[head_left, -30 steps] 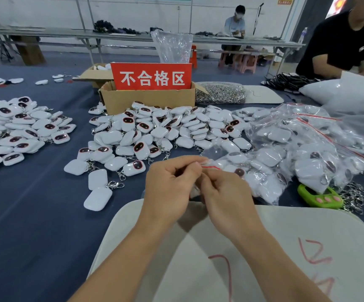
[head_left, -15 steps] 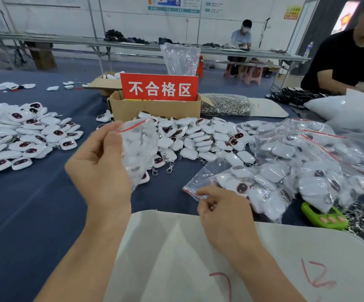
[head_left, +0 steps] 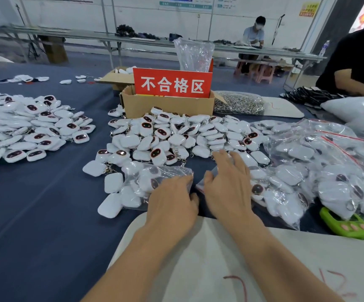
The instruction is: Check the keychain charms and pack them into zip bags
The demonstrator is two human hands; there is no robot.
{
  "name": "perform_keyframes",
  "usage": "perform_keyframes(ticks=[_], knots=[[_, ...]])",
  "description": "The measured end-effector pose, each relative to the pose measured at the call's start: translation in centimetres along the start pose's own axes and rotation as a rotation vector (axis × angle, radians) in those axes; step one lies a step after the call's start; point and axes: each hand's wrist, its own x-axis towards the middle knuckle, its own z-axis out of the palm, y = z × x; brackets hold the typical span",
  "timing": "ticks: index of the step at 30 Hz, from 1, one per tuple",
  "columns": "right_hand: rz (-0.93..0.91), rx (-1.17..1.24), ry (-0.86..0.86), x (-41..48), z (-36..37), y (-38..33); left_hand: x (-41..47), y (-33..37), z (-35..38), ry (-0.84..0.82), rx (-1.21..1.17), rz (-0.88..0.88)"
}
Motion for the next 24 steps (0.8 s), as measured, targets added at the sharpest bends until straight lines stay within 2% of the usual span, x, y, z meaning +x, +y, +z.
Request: perform_keyframes(ticks=[5, 11, 16, 24], knots=[[0.064, -0.156, -0.180, 3.1, 2.5, 0.2, 0.5, -0.2, 0.4, -0.002, -0.032, -0.032], [0.073, -0.197, -0.075, 2.9, 2.5, -0.1, 0.9, -0.7, 0.4, 0.001, -0.052, -0.038], [0.109, -0.109, -0.091, 2.3, 1.6, -0.1, 0.8, -0.8, 0.3, -0.002, -0.074, -0.031], [-0.007, -0.105, -0.080, 2.2, 1.5, -0.1, 1.0, -0.5, 0.0, -0.052, -0.061, -0.049]])
